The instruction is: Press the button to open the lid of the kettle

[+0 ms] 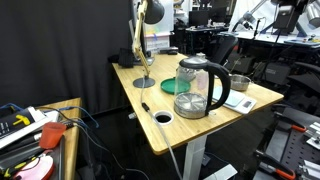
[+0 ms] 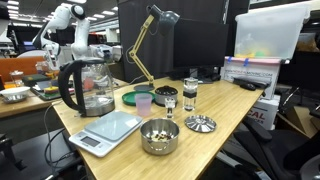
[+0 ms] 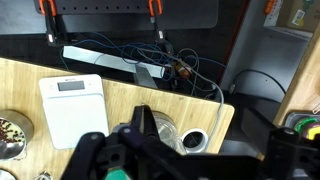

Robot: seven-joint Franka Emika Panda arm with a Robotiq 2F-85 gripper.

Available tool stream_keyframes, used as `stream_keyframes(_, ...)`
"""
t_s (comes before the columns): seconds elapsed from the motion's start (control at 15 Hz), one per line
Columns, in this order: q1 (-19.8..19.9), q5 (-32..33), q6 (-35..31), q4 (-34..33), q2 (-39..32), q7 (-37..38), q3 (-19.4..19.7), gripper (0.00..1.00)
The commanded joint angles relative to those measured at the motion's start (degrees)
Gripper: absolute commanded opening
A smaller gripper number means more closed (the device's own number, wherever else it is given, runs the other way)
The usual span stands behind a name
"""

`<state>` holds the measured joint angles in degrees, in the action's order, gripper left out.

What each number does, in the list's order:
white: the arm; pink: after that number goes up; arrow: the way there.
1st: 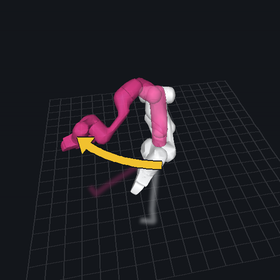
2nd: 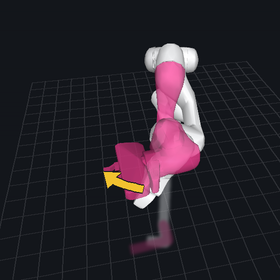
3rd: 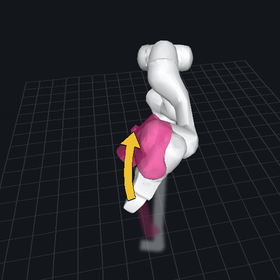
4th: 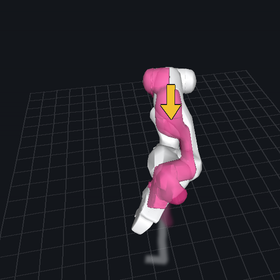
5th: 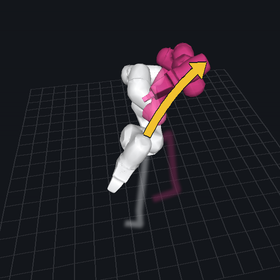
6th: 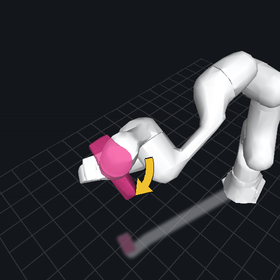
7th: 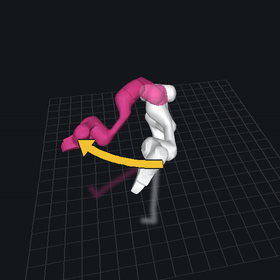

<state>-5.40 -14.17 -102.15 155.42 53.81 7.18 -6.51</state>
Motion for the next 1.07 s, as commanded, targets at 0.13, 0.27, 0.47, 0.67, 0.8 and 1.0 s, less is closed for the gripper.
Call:
stream_keyframes(0.13, 0.49, -0.42, -2.74, 1.10, -0.95, 0.12, -0.33, 1.00)
stream_keyframes(0.27, 0.74, -0.09, -7.13, 2.77, -1.38, 0.24, -0.83, 1.00)
stream_keyframes(0.47, 0.48, 0.19, -13.04, 3.69, -4.28, 0.64, -1.15, 1.00)
stream_keyframes(0.67, 0.13, 0.24, -19.89, 4.33, -7.21, 1.21, -1.71, 1.00)
stream_keyframes(0.8, -0.12, 0.47, -23.61, 4.33, -9.41, 1.46, -2.00, 0.75)
stream_keyframes(1.0, -0.11, 1.24, -27.56, 4.22, -12.50, 1.75, -2.32, 0.60)
